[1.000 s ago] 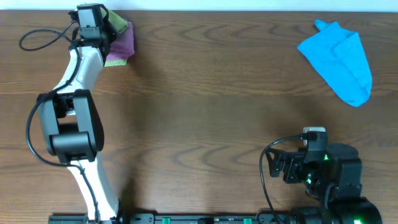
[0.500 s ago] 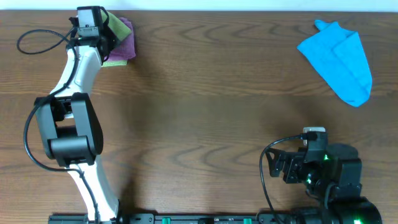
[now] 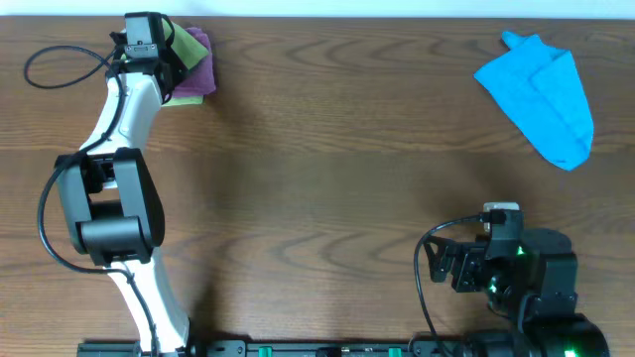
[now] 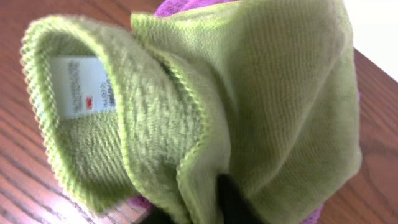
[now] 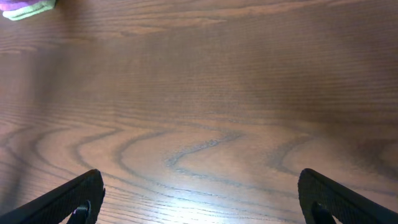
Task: Fold the cloth
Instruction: 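Lower the folded cloth onto the pink towel with the left gripper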
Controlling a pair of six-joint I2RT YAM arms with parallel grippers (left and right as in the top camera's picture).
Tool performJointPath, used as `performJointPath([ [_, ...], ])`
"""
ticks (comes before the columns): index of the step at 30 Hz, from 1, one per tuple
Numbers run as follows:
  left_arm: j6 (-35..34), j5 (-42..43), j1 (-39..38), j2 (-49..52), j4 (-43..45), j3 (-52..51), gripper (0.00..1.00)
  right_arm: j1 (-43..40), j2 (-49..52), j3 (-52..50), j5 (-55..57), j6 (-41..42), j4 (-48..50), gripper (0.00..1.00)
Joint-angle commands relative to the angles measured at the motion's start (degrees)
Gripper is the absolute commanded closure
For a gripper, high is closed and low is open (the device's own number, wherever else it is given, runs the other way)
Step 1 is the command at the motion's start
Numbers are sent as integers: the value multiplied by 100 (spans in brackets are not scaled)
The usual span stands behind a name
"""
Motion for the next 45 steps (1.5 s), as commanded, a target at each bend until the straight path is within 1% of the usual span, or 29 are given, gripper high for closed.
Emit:
performJointPath([
  [1,138,-114,20,-157,-76,116,64,-57,-33,-37,24,83,-7,1],
  [5,140,-109,48,-157,-94,116,43,-57,-33,-37,24,83,-7,1],
  [7,140,-107,79,-170,-98,116,34,-57,-33,-37,24,83,-4,1],
  [10,208,-107,120,-247,-98,116,30,-57,-33,-37,24,83,-7,1],
  [13,361,-111,146,-415,-101,116,29,-57,-33,-37,24,83,-7,1],
  [14,433,-111,157,-479,-101,116,26,-57,-33,-37,24,83,-7,1],
  [15,483,-111,160,-529,-105,116,20,-57,-33,-37,24,83,-7,1],
  [16,514,-114,162,-581,-122,116,10,-57,-33,-37,24,83,-4,1],
  [17,577,-111,164,-636,-146,116,5,-57,-33,-37,24,83,-7,1],
  [31,608,-105,168,-1318,-813,116,5,-57,-33,-37,24,83,-7,1],
  [36,605,85,168,-1364,-828,116,5,-57,-33,-37,24,83,-4,1],
  [38,599,219,168,-1351,-695,116,5,-57,-33,-37,24,83,-7,1],
  [41,516,422,168,-1266,-190,116,5,-57,-33,-37,24,83,-7,1],
  [45,216,767,168,-933,439,116,5,-57,-33,-37,24,83,-7,1],
])
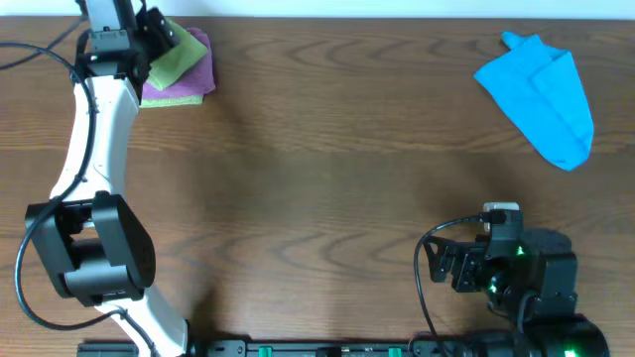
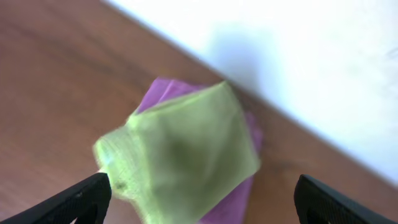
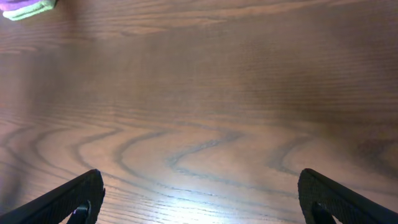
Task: Fold the cloth
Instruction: 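Lower the folded cloth onto the pink towel with the left gripper, then open the left gripper and release the cloth on the pink towel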
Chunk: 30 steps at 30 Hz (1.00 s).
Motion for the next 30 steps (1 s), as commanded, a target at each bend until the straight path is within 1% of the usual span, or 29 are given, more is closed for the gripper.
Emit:
performJointPath([
  [1,-282,358,28,409,264,116,5,-57,-33,-37,24,83,-9,1],
  [7,-807,579,17,1091,1366,116,5,-57,-33,-37,24,83,-7,1],
  [14,-1547,780,17,1624,2177,116,5,-57,-33,-37,24,83,-9,1],
  [20,-1545,468,20,1775,2201,116,5,-57,-33,-37,24,83,-9,1],
  [26,-1543,140,20,1821,1891,116,5,-57,-33,-37,24,83,-9,1],
  [30,-1349,-39,31,1821,1832,116,5,-57,-33,-37,24,83,-9,1],
])
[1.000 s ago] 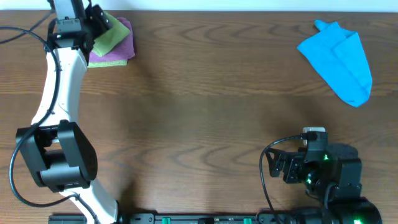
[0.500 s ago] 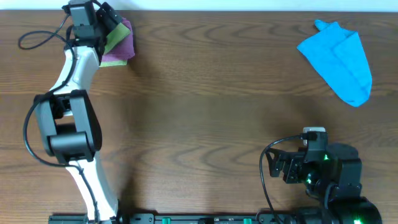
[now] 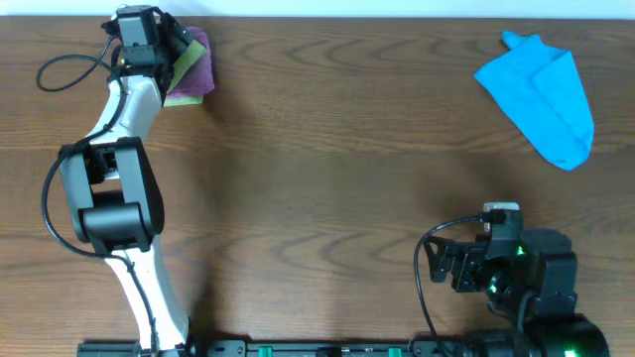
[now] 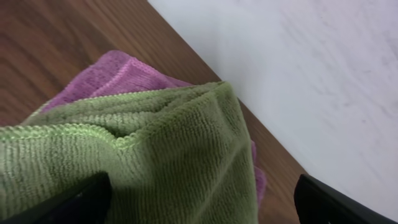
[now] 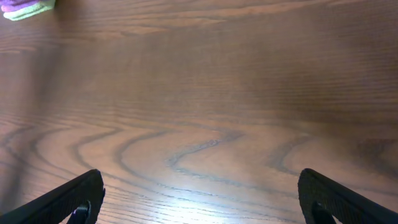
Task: Fold the cloth
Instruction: 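Open the left gripper and release the cloth on the pink towel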
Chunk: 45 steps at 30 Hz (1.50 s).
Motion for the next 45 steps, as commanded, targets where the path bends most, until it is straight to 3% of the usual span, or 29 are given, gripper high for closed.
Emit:
performJointPath([
  [1,214,-289,31,107,-17,83,5,-57,-33,-37,24,81,-9,1],
  [9,317,-315,31,94,9,83,5,-57,-33,-37,24,81,-9,1],
  [13,898,420,28,-122,59,85,5,-57,-33,-37,24,81,-9,1],
  [16,1141,520,-15,-442,-216,85,5,-57,-33,-37,24,81,-7,1],
  [23,1777,-98,-247,-1582,-1755,85,5,-57,-33,-37,24,81,-9,1],
  [29,1808,-179,-472,-2304,-3117,85,5,-57,-33,-37,24,81,-9,1],
  [40,1762,-256,-750,-2664,-5558,83,5,-57,-33,-37,24,81,-9,1],
  [45,1596,380,-769,-2662,-6336,83,5,-57,-33,-37,24,81,-9,1],
])
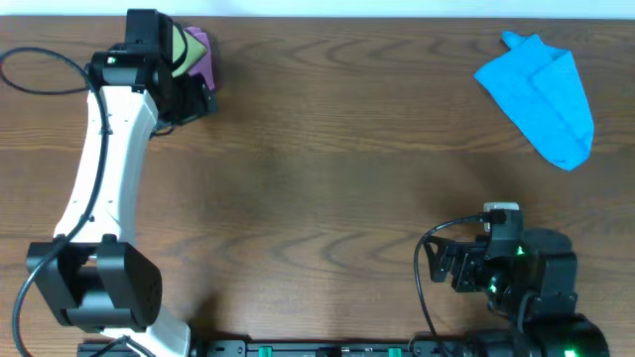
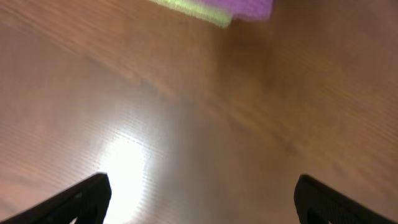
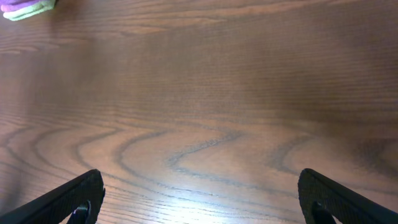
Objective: Fold the cloth
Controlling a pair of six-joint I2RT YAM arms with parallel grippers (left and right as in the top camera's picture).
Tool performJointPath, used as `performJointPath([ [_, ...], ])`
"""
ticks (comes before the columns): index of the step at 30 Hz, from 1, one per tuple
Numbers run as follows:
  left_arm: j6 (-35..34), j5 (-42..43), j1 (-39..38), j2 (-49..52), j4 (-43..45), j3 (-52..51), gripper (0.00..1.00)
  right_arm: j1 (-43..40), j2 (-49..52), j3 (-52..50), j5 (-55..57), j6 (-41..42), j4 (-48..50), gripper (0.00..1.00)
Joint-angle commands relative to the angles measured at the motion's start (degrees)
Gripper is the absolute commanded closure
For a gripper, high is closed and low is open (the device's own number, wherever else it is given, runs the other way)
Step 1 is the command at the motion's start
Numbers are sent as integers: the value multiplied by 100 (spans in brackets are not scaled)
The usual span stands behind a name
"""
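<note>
A green cloth (image 1: pixel 178 45) lies folded on a purple cloth (image 1: pixel 202 50) at the table's far left corner, partly hidden by my left arm. In the blurred left wrist view the stack shows only as a green and purple edge (image 2: pixel 214 9) at the top. My left gripper (image 1: pixel 190 99) (image 2: pixel 205 202) is open over bare wood just in front of the stack, with nothing between its fingers. A blue cloth (image 1: pixel 541 91) lies loosely bunched at the far right. My right gripper (image 1: pixel 442 263) (image 3: pixel 202 199) rests open at the near right, far from both.
The wooden table (image 1: pixel 327 198) ends at a white strip along its far edge, right behind the stack. My left arm (image 1: pixel 94 178) stretches along the left side, with a black cable (image 1: pixel 30 69) looping beside it.
My left gripper was close against the green cloth on the stack; now it has drawn back and faces bare wood, the stack at the top edge of its view. The right arm has not moved.
My left gripper first held the green cloth, bunched, over the purple one. Then it was open and the green cloth lay on the purple cloth. It was then close over the stack, still open, and now stands clear of it.
</note>
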Motion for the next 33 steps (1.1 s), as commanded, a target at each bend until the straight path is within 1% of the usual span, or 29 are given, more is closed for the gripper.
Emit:
performJointPath([
  [1,-46,518,-20,-129,-258,46,5,-57,-35,-33,22,68,-4,1],
  [3,-46,562,-20,-129,-326,46,5,-57,-35,-33,22,68,-7,1],
  [6,-44,852,-20,-131,-319,46,5,-57,-35,-33,22,68,-7,1],
  [11,-42,1285,-59,-203,-105,46,5,-57,-35,-33,22,68,-7,1],
  [13,4,1285,-103,-315,-74,46,5,-57,-35,-33,22,68,-7,1],
  [16,96,1226,-166,-557,-37,42,5,-57,-35,-33,22,68,-4,1],
  [25,282,424,-282,-1718,35,7,5,-57,-35,-33,22,68,-7,1],
  [29,431,291,-282,-2243,387,-415,5,-57,-35,-33,22,68,-4,1],
  [33,428,302,-282,-2955,1084,-1397,5,-57,-35,-33,22,68,-7,1],
])
